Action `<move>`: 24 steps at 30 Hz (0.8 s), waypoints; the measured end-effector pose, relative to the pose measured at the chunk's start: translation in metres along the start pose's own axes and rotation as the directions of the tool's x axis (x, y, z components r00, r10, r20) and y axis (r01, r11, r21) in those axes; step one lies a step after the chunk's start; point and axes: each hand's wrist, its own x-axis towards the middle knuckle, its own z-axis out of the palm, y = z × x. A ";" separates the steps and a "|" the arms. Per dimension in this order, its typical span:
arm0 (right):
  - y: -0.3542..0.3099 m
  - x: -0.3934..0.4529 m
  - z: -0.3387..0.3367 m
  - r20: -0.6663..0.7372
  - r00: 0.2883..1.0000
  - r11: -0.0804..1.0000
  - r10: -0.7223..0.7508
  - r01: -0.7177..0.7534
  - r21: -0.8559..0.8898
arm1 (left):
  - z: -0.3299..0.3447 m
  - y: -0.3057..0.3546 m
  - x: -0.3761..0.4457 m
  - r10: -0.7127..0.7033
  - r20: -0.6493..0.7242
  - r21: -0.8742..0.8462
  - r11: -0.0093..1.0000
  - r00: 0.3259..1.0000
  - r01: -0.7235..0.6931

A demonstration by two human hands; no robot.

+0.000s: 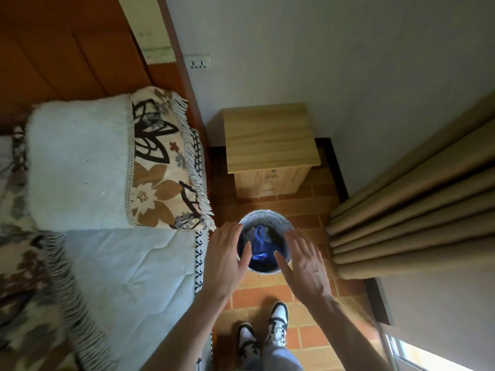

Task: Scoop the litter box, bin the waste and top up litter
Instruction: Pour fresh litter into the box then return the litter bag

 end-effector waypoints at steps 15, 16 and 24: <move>-0.064 -0.113 -0.191 -0.268 0.959 0.980 0.094 -0.137 -0.145 | -0.157 0.128 -0.042 0.274 -0.123 0.021 0.962 0.954 -0.273; -0.061 -0.120 -0.199 -0.280 0.953 0.976 0.113 -0.159 -0.150 | -0.161 0.137 -0.044 0.292 -0.134 0.017 0.956 0.947 -0.292; -0.016 -0.193 -0.246 -0.368 0.895 0.936 0.251 -0.322 -0.144 | -0.141 0.225 -0.064 0.417 -0.021 0.070 0.907 0.909 -0.415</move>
